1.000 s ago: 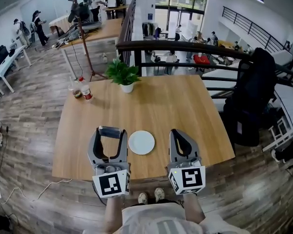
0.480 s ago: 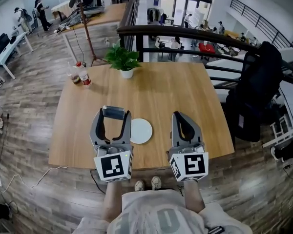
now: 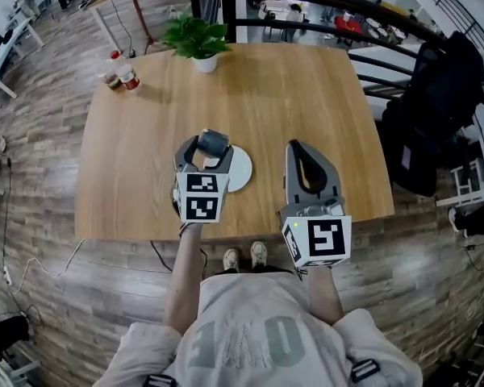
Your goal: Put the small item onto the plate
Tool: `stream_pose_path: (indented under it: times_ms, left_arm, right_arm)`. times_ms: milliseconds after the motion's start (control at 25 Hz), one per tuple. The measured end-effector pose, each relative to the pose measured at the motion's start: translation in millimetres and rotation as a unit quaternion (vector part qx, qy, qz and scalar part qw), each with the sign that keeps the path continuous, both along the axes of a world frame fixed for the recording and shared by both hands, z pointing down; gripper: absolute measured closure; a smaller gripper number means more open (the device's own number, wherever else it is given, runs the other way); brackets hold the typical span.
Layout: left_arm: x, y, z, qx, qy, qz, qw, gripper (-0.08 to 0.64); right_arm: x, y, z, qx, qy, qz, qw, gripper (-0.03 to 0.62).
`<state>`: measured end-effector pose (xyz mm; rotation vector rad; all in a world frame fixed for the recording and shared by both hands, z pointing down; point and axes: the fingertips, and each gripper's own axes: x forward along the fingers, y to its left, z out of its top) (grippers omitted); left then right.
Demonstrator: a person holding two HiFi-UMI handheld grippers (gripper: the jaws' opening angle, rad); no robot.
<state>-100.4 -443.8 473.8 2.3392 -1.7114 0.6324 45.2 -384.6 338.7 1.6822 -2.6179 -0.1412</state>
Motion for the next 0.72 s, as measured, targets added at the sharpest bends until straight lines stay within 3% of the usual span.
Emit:
stream_pose_path:
  times_ms: [160, 360, 720]
  left_arm:
    - [7.3, -16.1, 61.8, -0.083, -0.018, 0.019, 0.9962, 0.244]
    - [9.0, -17.1, 128.4, -0.180, -0.033, 0.036, 0.9825, 0.244]
    - [18.6, -13.9, 182.9, -0.266, -0.085, 0.060, 0.9582, 0.244]
  right_arm:
    - [12.5, -5.1, 16.6, -0.022, 0.010, 0.017, 1.000, 0.573]
    - [34.3, -8.5, 33.9, -0.046, 0.017, 0.046, 0.998, 0.574]
    - [60.4, -10.4, 49.6, -0.072, 0.020, 0.079, 0.994, 0.572]
